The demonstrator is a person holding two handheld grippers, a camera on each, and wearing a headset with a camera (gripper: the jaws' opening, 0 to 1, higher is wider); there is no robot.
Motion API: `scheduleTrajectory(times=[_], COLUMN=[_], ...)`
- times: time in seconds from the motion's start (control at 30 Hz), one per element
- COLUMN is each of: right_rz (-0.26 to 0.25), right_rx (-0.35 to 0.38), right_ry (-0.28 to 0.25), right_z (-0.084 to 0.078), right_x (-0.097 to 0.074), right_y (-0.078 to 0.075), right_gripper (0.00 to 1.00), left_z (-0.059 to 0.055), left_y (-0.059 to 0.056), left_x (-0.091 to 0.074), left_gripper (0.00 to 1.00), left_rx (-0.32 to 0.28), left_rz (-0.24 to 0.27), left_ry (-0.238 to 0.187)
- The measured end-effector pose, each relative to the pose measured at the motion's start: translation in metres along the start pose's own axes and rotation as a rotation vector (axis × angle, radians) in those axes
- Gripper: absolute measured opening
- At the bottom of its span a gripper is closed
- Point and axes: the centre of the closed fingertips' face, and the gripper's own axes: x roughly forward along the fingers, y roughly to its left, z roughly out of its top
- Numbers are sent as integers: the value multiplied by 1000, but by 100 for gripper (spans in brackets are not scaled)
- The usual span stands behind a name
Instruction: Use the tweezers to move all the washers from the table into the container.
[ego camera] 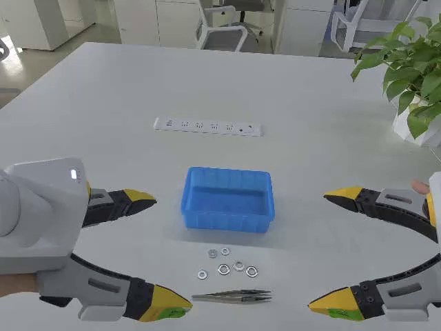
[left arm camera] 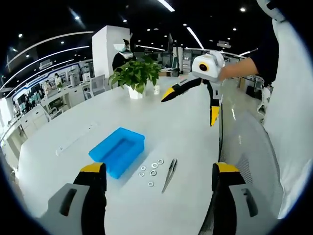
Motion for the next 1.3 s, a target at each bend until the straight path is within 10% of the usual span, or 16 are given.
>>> scheduleTrajectory(times=[1.3], right_rz=[-2], right_rx=[15], right_ry=[8], right_z=[3], right_x=[-3], right_y=[9], right_gripper=[88], left_z=[10], left_y=[-1], left_x=[-3], left_gripper=[85], left_rx=[-30], left_rz=[23], left_ry=[-27])
